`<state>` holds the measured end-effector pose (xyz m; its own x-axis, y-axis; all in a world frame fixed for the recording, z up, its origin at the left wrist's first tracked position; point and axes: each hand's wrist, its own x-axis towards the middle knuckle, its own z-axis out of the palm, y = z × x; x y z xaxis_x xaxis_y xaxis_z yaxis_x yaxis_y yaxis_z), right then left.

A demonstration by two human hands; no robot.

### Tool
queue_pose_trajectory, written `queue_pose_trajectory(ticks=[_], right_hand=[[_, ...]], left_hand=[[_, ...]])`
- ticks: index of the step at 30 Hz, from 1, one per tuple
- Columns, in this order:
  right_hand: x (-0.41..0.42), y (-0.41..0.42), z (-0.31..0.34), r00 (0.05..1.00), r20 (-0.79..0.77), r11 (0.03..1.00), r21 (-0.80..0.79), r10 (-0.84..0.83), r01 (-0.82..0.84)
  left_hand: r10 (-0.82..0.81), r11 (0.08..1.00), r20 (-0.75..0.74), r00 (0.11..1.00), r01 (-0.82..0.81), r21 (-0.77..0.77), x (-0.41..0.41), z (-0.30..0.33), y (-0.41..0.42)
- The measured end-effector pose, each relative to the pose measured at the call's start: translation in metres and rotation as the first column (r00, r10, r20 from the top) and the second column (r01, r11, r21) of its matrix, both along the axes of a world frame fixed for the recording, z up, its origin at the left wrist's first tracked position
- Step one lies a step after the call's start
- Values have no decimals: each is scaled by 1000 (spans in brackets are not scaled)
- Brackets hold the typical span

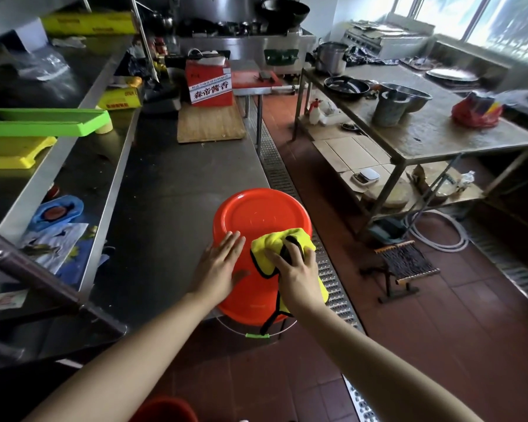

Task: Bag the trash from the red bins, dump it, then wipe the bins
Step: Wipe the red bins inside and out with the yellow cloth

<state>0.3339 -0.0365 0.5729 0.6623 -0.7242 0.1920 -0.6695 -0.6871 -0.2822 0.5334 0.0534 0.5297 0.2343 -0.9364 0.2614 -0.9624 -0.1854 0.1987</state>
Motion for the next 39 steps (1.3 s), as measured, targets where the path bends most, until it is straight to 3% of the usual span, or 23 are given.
queue_pose_trajectory(ticks=[11,21,28,39], right_hand=[[-6,33,9,979,18,976,-82,205,-203],[29,71,2,884,-110,876,-124,455,-466],[71,102,-15,790,-210,810,13,575,-586],[152,133,-114,709,-358,794,243,608,-558]], left_hand=[[132,991,-181,975,-124,55,-2,13,36],[240,970,-25,971,-239,34,24,23,110],[358,934,-64,932,-358,1,43,-4,177],[471,878,-84,878,-458,141,50,-78,222]])
